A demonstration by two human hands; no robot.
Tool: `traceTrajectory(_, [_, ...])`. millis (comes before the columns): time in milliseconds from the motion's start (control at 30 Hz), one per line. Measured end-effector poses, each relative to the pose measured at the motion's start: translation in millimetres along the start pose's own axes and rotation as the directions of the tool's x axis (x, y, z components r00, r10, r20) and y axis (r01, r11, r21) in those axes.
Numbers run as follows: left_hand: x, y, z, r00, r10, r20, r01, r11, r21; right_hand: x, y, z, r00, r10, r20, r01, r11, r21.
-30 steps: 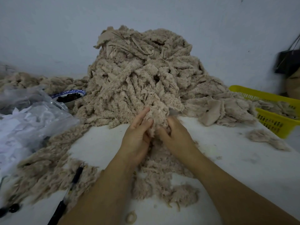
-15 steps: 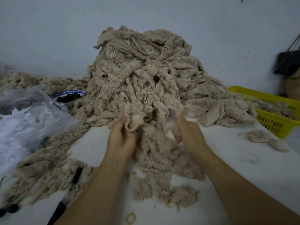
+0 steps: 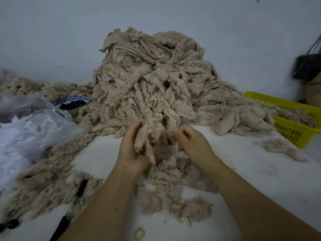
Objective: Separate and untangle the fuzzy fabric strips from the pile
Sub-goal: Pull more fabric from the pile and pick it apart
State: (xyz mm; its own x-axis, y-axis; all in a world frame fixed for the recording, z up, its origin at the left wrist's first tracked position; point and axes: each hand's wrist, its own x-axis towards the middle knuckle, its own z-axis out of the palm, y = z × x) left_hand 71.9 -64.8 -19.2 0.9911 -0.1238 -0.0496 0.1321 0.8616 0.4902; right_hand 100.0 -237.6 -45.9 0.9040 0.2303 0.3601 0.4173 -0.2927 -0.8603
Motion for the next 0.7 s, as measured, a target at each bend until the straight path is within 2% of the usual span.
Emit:
traceTrajectory(67, [-2,-2,2,0.999,-0.018,0.036,0.018,1.000,0.006,-2,-5,-3,0.991,0.002,0.130,-0.016,0.995,0.101])
traceTrajectory(133, [-4,-3,3,0.993,-0.056,0.103,0.054,0.998,0.023,-8,-5,4,0.951,0.013,0.307,-0.029,0.998,0.047])
traceTrajectory(167, [-6,-3,4,0.986,-0.078,0.146,0.075,0.997,0.026,-9,-4,9,0.942,0.021,0.334,-0.018,1.000,-0.009])
traceTrajectory(200, [-9,-4,5,0.976,-0.100,0.194,0.100,0.995,0.011,-8,-1,13,0.944,0.013,0.329,0.005,0.998,-0.056])
traceTrajectory(267, [-12,-2,5,0.958,-0.118,0.260,0.134,0.990,-0.044,-5,0,12,0.980,-0.007,0.201,0.021,0.998,-0.065])
traceTrajectory(300, [-13,0,4,0.954,-0.114,0.277,0.133,0.990,-0.052,-3,-2,8,0.995,0.030,0.091,-0.030,1.000,-0.009])
traceTrajectory(367, [-10,1,3,0.962,-0.093,0.258,0.109,0.993,-0.047,3,-7,-4,0.977,0.198,-0.074,-0.165,0.934,0.316])
traceTrajectory(400, [-8,1,3,0.977,-0.076,0.201,0.083,0.996,-0.026,5,-9,-9,0.964,0.248,-0.092,-0.175,0.859,0.480])
traceTrajectory(467, [0,-3,2,0.997,-0.009,0.081,-0.001,0.993,0.121,6,-13,-15,0.948,0.314,-0.049,-0.198,0.704,0.682])
traceTrajectory(533, [6,-12,1,0.997,0.065,0.045,-0.078,0.918,0.390,8,-14,-14,0.946,0.315,0.069,-0.253,0.592,0.765])
traceTrajectory(567, [6,-17,2,0.994,0.092,0.065,-0.113,0.846,0.521,9,-15,-13,0.948,0.302,0.100,-0.265,0.578,0.772])
traceTrajectory(633, [4,-25,2,0.984,0.124,0.130,-0.180,0.674,0.717,10,-14,-10,0.967,0.249,0.063,-0.209,0.618,0.758])
traceTrajectory(700, [2,-29,2,0.970,0.184,0.160,-0.232,0.497,0.837,7,-11,-5,0.986,0.167,0.001,-0.132,0.779,0.613])
